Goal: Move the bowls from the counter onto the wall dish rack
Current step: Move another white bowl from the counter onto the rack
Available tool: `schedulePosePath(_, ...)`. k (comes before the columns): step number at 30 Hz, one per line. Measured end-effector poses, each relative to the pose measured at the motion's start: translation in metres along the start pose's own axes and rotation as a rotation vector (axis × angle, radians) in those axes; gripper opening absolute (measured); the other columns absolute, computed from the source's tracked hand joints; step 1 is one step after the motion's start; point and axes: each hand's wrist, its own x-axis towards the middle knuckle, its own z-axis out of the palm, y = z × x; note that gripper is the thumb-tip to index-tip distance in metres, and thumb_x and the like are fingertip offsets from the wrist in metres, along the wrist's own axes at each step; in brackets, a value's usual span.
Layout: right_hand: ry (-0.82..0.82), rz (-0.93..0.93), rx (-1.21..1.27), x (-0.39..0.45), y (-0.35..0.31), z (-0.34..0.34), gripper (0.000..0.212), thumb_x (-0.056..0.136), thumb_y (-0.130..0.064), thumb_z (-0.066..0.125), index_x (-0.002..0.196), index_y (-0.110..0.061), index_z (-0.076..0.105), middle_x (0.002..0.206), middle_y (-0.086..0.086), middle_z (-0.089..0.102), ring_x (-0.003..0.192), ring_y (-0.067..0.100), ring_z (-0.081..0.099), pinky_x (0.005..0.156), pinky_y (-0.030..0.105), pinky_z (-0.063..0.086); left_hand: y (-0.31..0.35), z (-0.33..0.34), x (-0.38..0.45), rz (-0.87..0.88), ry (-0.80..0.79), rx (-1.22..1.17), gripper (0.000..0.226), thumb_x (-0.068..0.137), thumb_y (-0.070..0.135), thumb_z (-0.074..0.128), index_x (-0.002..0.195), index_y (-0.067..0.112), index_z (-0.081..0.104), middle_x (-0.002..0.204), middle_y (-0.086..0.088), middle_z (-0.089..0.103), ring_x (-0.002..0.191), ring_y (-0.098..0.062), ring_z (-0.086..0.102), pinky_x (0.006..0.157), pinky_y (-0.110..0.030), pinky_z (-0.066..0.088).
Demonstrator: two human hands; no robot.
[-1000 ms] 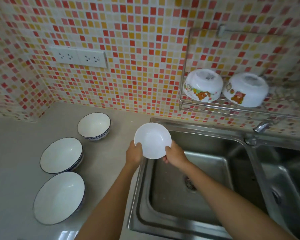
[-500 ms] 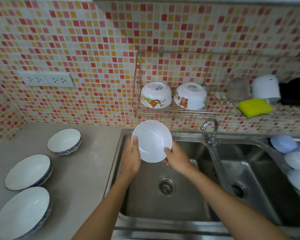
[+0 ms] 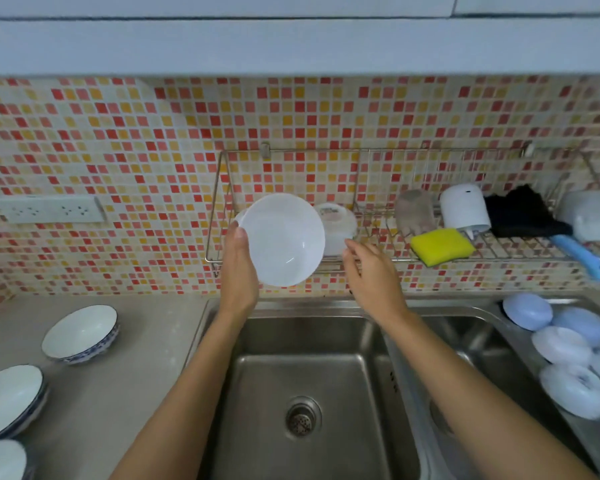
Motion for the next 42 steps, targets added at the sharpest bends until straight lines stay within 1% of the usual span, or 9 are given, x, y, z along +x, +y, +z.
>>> schedulePosePath(4,-0.006,-0.046,-0.261,0.017,0.041,0.02,0.043,0.103,-0.031,0.039,0.136,-0.008,0.054,0.141,0.009,0.055,0.134,0.023,0.047,0.116,0.033,0.031,0.01,0.019,0.032,0.049,-0.001,0.126,0.063,0.082,0.074,0.026,0.132,0.04,0.041,0.131,0.008,0.048,0.115,-0.016,0.052,0.09,-0.042,0.054)
schedulePosePath(6,0.033,-0.063,-0.356,0.016,0.055,0.032,0.05,0.103,-0.036,0.03,0.135,-0.006,0.056,0.143,0.011,0.053,0.139,0.023,0.042,0.121,0.038,0.024,0.013,0.027,0.046,0.067,-0.018,0.14,0.062,0.081,0.074,0.033,0.131,0.038,0.041,0.133,0.006,0.045,0.119,-0.018,0.05,0.093,-0.044,0.053)
schedulePosePath(10,0.195,-0.066,-0.377,0.006,0.061,0.048,0.051,0.103,-0.034,0.032,0.135,0.0,0.053,0.142,0.015,0.052,0.138,0.026,0.043,0.122,0.039,0.015,0.013,0.044,0.066,0.126,-0.037,0.324,0.062,0.087,0.057,0.051,0.139,0.026,0.037,0.138,0.0,0.037,0.119,-0.011,0.042,0.081,-0.006,0.044)
schedulePosePath(13,0.268,-0.085,-0.371,0.005,0.065,0.056,0.049,0.103,-0.029,0.035,0.136,0.002,0.052,0.143,0.017,0.051,0.138,0.028,0.043,0.121,0.042,0.02,0.011,0.057,0.085,0.246,-0.057,0.481,0.075,0.078,0.052,0.068,0.138,0.02,0.038,0.134,-0.003,0.035,0.116,-0.006,0.036,0.097,-0.022,0.042)
schedulePosePath(16,0.308,-0.113,-0.364,0.006,0.069,0.06,0.047,0.102,-0.027,0.036,0.133,0.003,0.055,0.14,0.017,0.054,0.135,0.028,0.046,0.12,0.043,0.023,0.006,0.069,0.101,0.414,-0.166,0.66,0.085,0.071,0.047,0.077,0.138,0.013,0.036,0.132,-0.008,0.032,0.112,-0.001,0.027,0.098,-0.019,0.031)
schedulePosePath(22,0.392,-0.149,-0.353,0.006,0.071,0.062,0.041,0.1,-0.022,0.042,0.128,0.003,0.06,0.136,0.017,0.058,0.132,0.028,0.05,0.119,0.043,0.026,-0.031,0.076,0.124,0.526,-0.454,0.836,0.086,0.077,0.043,0.074,0.143,0.011,0.029,0.145,-0.01,0.028,0.135,-0.025,0.029,0.11,-0.045,0.034)
schedulePosePath(26,0.43,-0.149,-0.342,0.007,0.069,0.064,0.04,0.099,-0.021,0.043,0.127,0.003,0.061,0.134,0.016,0.059,0.131,0.027,0.052,0.118,0.044,0.029,-0.039,0.08,0.126,0.564,-0.547,0.906,0.09,0.074,0.043,0.076,0.146,0.014,0.029,0.15,-0.008,0.03,0.138,-0.025,0.025,0.115,-0.044,0.025)
schedulePosePath(36,0.469,-0.177,-0.323,0.008,0.07,0.064,0.038,0.1,-0.019,0.044,0.126,0.003,0.061,0.134,0.016,0.06,0.129,0.027,0.053,0.119,0.041,0.026,-0.048,0.087,0.113,0.567,-0.664,0.94,0.091,0.068,0.027,0.083,0.143,0.015,0.033,0.145,-0.007,0.039,0.136,-0.026,0.03,0.114,-0.039,0.026)
schedulePosePath(42,0.464,-0.174,-0.318,0.008,0.071,0.064,0.037,0.098,-0.017,0.047,0.127,0.002,0.061,0.134,0.016,0.06,0.129,0.027,0.053,0.118,0.042,0.028,-0.049,0.089,0.108,0.59,-0.695,0.932,0.088,0.071,0.036,0.08,0.144,0.018,0.034,0.148,-0.005,0.037,0.138,-0.023,0.03,0.114,-0.036,0.023)
